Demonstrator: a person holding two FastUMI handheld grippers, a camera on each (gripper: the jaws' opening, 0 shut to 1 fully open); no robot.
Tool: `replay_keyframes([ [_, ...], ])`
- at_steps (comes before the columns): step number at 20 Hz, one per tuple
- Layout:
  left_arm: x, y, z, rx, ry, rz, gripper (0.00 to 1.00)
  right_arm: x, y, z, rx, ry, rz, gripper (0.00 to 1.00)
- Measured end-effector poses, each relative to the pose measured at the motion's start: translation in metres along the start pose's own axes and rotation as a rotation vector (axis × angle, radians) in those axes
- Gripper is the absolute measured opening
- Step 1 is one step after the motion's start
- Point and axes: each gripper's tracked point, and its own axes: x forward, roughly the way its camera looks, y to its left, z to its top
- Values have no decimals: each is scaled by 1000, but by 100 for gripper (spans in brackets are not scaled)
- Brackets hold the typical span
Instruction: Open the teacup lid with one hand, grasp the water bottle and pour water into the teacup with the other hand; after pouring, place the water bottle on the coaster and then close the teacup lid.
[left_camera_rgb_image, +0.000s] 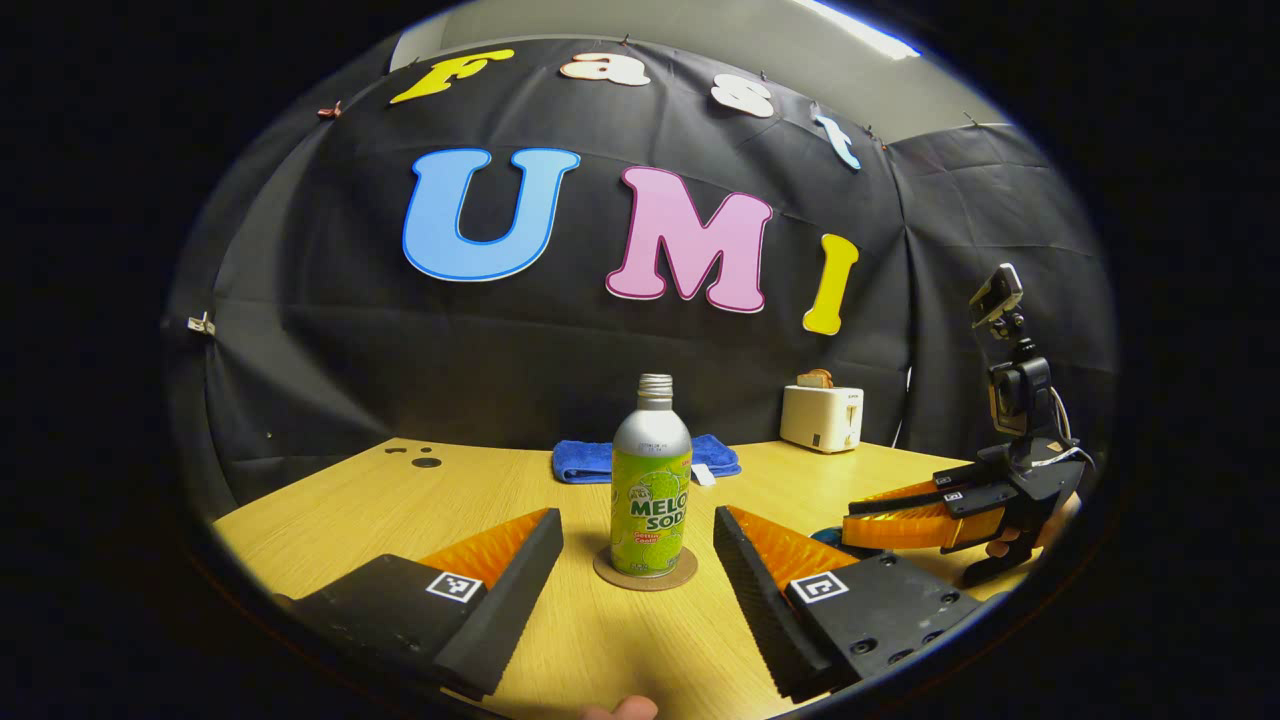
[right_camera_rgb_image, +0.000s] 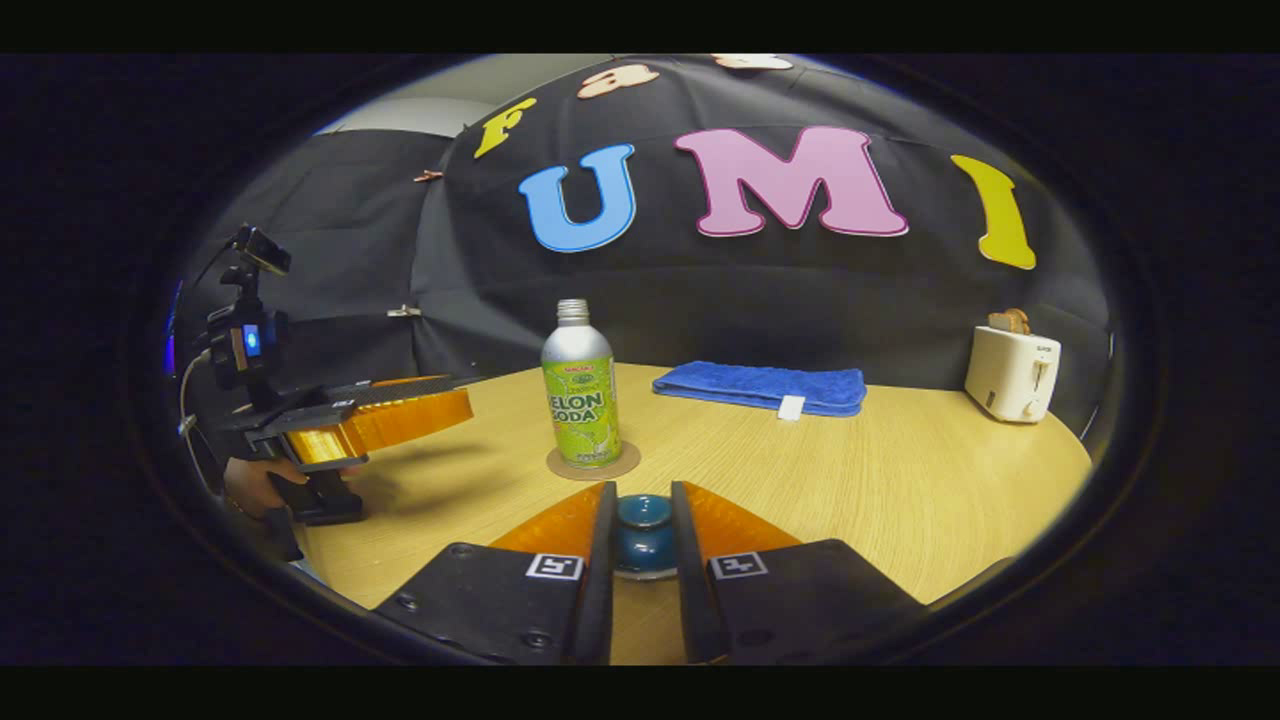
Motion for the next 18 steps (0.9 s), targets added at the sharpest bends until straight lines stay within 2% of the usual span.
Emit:
replay_keyframes([
  [3,0,-5,2,13,-3,-10,96,0,3,-3,-7,10,12,31],
  [4,-1,-5,3,14,-4,-13,96,0,3,-3,-12,9,14,36],
  [5,-1,-6,4,14,-6,-16,96,0,3,-3,-18,8,14,36],
  [6,-1,-6,5,14,-7,-15,96,0,2,-3,-26,6,11,32],
  [9,-1,-5,3,8,-3,-11,96,-2,0,-2,-49,2,1,36],
  [11,-1,-4,3,9,-1,-6,96,-5,0,10,-49,-35,-1,47],
  [12,-2,-3,4,14,0,-4,96,-8,2,18,-45,-64,9,57],
  [14,-4,-6,6,26,3,0,96,-20,5,41,-37,-137,17,63],
  [15,-5,-8,8,31,2,-1,96,-26,3,53,-39,-176,5,66],
  [17,-7,-11,11,39,0,-1,99,-39,-7,70,-44,-241,-40,80],
  [18,-8,-12,12,44,0,-1,96,-45,-11,77,-46,-266,-61,87],
])
